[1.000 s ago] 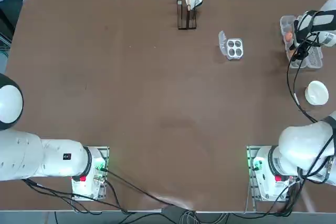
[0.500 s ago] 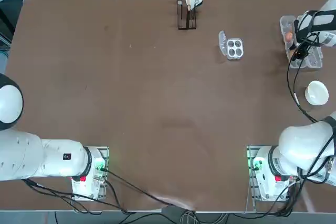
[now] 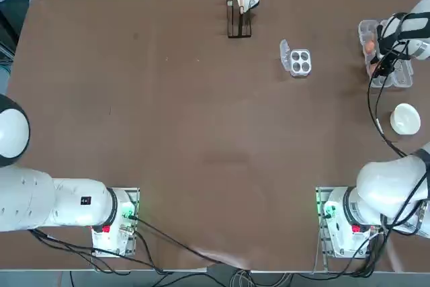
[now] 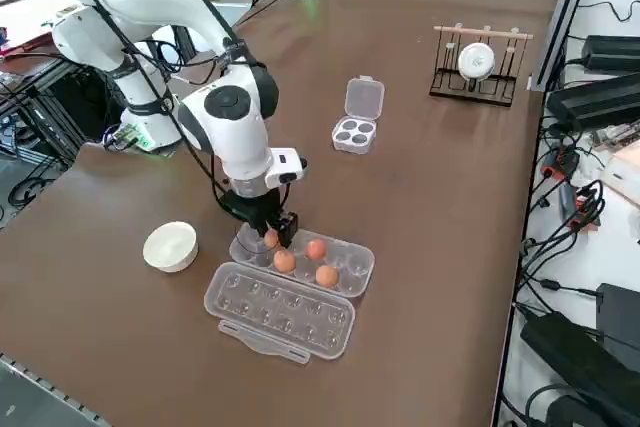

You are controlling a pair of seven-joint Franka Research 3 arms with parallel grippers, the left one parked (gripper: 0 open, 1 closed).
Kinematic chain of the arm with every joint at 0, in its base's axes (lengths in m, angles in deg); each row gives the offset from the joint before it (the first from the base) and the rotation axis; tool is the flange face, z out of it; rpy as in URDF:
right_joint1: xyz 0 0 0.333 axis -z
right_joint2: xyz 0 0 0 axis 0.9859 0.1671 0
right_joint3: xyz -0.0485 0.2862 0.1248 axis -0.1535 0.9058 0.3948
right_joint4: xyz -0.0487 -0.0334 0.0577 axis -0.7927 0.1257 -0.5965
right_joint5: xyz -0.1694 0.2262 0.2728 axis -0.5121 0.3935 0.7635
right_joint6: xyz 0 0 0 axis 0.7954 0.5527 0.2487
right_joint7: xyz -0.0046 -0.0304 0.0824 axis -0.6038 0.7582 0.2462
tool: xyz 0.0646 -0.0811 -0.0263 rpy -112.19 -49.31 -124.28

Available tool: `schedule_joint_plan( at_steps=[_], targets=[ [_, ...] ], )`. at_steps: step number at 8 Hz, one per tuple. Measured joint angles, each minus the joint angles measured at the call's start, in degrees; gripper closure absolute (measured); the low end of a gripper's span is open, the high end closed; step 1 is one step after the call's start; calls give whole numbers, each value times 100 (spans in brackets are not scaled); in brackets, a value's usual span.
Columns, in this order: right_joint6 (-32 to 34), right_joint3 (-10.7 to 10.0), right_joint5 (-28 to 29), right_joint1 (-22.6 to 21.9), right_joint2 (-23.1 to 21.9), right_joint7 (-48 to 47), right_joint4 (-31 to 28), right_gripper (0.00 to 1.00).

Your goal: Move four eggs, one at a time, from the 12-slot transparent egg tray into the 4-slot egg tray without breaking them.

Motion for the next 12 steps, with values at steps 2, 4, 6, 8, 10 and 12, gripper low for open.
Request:
schedule_joint_plan(
  at_steps=[2, 4, 6, 8, 10, 12],
  targets=[
    [49, 0, 67, 5, -2, 0, 18, 43],
    [449, 1, 225, 6, -5, 0, 206, 43],
    [950, 10, 409, 9, -96, -46, 456, 43],
    [1426, 38, 428, 8, -439, -388, 542, 43],
    [1774, 90, 432, -14, -875, -880, 553, 43],
    [2395, 138, 434, -177, -1163, -1619, 687, 43]
  ],
)
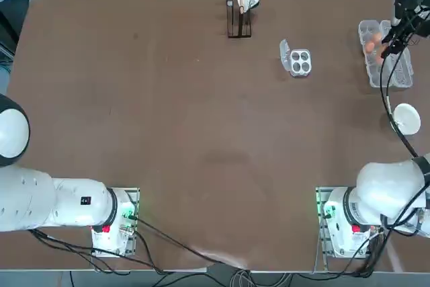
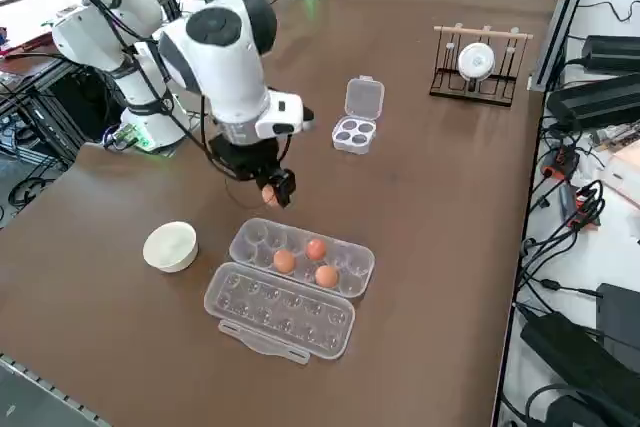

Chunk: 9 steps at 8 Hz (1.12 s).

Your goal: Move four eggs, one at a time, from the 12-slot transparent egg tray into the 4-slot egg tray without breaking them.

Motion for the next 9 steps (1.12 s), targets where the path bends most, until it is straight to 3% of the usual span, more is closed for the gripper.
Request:
schedule_joint_plan(
  at_steps=[2, 4, 6, 9],
  targets=[
    [791, 20, 4, -415, -125, -1202, 207, 43],
    [1138, 46, 10, -1051, -258, -2747, 245, 43],
    [1179, 67, 12, -1799, -290, -4192, 244, 43],
    [1145, 74, 12, -2561, -258, -5726, 234, 43]
  ],
)
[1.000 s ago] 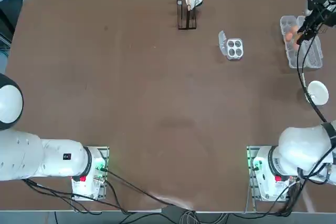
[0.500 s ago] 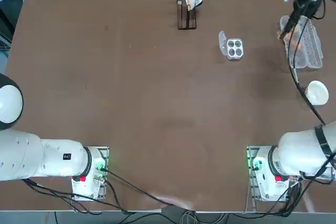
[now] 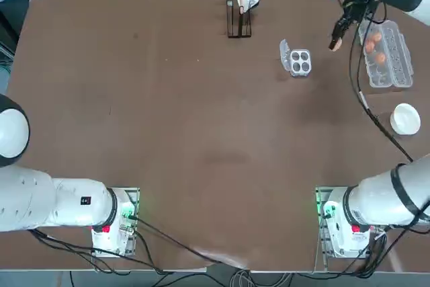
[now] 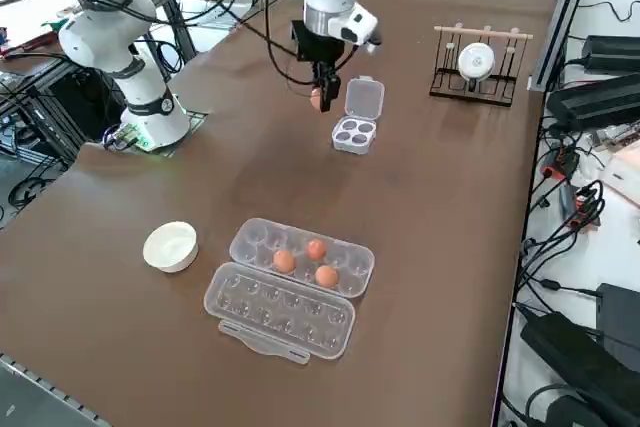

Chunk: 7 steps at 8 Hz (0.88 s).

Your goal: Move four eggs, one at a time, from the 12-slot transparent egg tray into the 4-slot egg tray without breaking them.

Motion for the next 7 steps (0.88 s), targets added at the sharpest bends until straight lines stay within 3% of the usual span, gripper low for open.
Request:
schedule_joint_plan(
  at_steps=[5, 7],
  targets=[
    [-725, 0, 0, -886, 252, -1575, -225, 43],
    [-1100, -1, -3, -1041, 430, -1755, -269, 43]
  ],
)
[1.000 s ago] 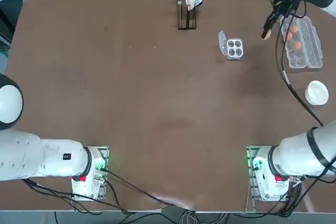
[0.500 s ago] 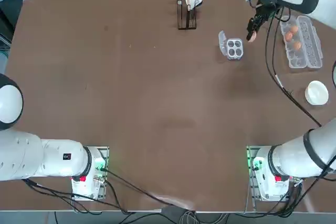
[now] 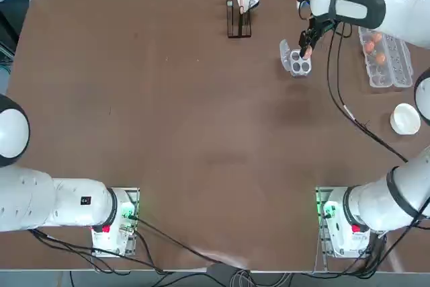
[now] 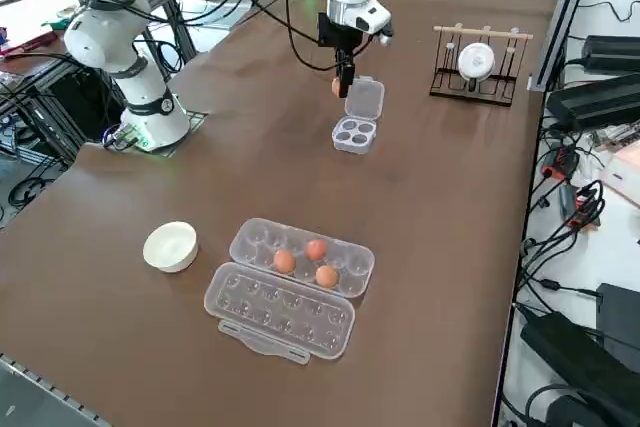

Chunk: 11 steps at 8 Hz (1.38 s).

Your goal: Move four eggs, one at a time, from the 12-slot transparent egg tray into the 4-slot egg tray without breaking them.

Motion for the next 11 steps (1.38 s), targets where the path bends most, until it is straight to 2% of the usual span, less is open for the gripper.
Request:
schedule_joint_plan(
  at_steps=[5, 11],
  targets=[
    [-898, -45, -202, 2, 581, 2, -2, 43],
    [-1002, -46, -217, 0, 796, 5, -2, 43]
  ],
)
